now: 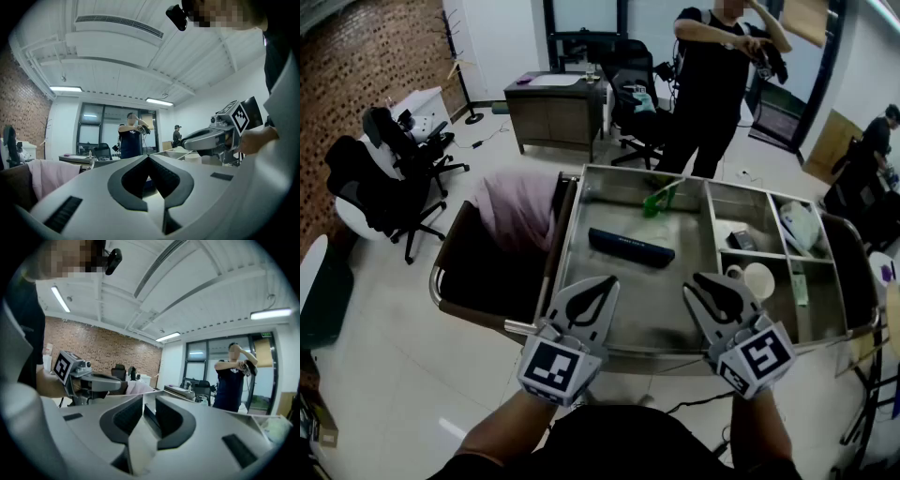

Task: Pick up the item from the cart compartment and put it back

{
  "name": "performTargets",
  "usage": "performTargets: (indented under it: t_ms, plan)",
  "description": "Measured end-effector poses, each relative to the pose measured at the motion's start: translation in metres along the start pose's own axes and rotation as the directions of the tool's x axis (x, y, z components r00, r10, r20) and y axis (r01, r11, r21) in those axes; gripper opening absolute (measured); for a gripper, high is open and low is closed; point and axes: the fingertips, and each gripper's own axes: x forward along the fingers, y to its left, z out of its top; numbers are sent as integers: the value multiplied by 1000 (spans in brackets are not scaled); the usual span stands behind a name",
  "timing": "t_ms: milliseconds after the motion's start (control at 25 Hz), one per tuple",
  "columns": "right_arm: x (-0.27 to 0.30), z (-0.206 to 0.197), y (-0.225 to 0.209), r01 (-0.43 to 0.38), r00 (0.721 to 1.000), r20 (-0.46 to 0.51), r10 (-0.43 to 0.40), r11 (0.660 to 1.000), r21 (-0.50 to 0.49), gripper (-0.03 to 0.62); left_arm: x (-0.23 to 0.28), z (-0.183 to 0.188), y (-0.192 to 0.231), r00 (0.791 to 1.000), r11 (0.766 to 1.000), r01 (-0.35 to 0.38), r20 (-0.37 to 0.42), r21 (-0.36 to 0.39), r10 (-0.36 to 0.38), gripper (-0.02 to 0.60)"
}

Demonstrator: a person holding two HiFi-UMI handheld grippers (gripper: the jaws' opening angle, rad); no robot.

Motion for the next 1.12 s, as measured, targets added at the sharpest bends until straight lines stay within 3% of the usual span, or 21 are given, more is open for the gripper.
performTargets:
  t_ms: [160,320,480,600,760,920,1120]
  plan:
    - [30,8,0,-41,997,-70,30,987,-154,120,9,3,8,1000,1000,-2,12,29,1,0]
    - [60,13,-8,-82,988,-144,48,968,-236,144,18,9,19,999,998,-31,42,63,29,0]
    - [94,7,-17,-158,971,-222,93,942,-295,144,25,14,26,998,998,-46,53,42,43,0]
    - [119,-7,-15,-253,935,-321,152,919,-304,207,26,14,28,998,998,-46,52,41,44,0]
    - [152,-30,-18,-340,886,-430,173,873,-350,207,27,15,29,997,998,-55,51,34,53,0]
    - [181,-63,-20,-436,808,-557,191,831,-347,207,27,15,31,997,998,-61,52,28,59,0]
    - [204,-100,-23,-514,718,-658,227,811,-281,207,30,11,34,997,998,-58,45,27,57,0]
